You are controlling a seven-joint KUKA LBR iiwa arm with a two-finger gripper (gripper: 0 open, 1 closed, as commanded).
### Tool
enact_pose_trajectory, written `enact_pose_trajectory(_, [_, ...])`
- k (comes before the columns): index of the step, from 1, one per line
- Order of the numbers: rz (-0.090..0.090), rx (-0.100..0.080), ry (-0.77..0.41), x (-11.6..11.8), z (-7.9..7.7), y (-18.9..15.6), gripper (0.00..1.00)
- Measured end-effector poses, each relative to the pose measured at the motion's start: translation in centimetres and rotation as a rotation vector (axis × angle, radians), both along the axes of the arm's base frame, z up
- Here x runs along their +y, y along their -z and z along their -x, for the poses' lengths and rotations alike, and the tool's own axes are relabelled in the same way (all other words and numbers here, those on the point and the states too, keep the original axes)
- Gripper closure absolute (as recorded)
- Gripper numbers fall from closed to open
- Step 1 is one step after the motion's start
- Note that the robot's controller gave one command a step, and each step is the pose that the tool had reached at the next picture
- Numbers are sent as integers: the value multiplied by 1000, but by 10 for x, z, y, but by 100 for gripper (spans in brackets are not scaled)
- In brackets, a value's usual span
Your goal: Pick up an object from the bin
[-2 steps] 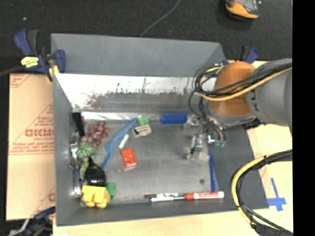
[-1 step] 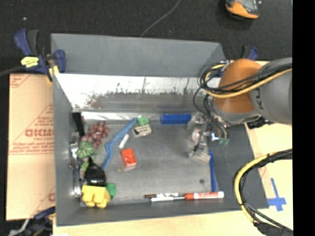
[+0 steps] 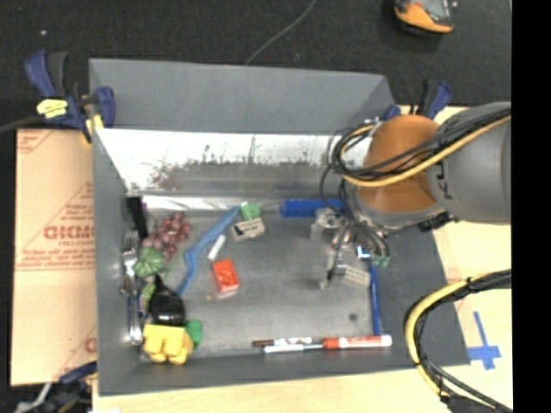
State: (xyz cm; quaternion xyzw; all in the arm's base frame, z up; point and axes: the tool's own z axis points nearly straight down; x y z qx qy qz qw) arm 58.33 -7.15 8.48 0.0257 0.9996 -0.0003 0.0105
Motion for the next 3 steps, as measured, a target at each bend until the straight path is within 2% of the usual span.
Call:
enact_pose_trajectory(1, [3, -4, -154, -3, -14, 6, 0])
enact_pose_trajectory(2, [-4, -5, 155, -37, -14, 10, 0])
enact_pose_trajectory(3, [-15, 1, 53, -58, 9, 10, 0])
